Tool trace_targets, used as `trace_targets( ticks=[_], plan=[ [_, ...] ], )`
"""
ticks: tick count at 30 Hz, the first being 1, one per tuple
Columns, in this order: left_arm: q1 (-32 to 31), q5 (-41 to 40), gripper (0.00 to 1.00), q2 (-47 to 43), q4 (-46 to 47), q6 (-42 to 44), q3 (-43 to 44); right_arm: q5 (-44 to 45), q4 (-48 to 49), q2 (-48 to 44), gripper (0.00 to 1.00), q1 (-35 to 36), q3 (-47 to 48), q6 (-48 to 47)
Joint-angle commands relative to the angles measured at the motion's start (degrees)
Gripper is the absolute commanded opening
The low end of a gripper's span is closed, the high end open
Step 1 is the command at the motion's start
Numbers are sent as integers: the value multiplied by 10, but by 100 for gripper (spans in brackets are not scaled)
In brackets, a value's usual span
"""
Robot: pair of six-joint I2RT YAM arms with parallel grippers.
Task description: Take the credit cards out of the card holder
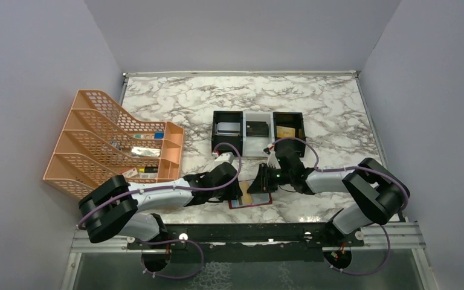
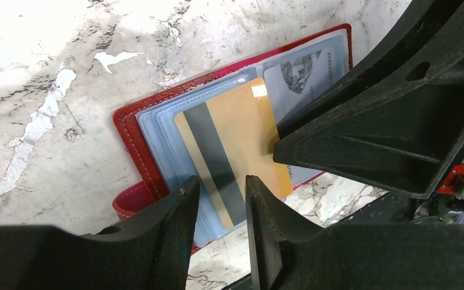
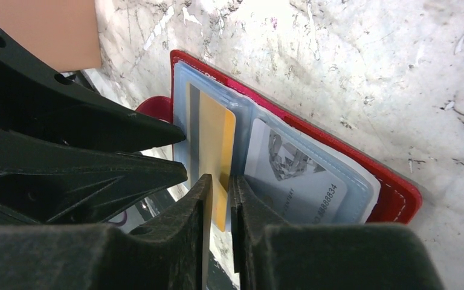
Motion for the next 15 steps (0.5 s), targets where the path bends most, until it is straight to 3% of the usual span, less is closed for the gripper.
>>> trace_targets(
  ticks=[1, 6, 15],
  plan=[
    [-5, -14, 37, 3, -57, 15, 1, 7, 30, 6, 15, 4, -3, 17],
    [-5, -15, 37, 7, -58, 13, 2, 12, 27, -16, 2, 4, -11, 25],
    [-7, -27, 37, 6, -65, 10, -1, 49, -20, -61, 1, 3, -15, 16]
  ],
)
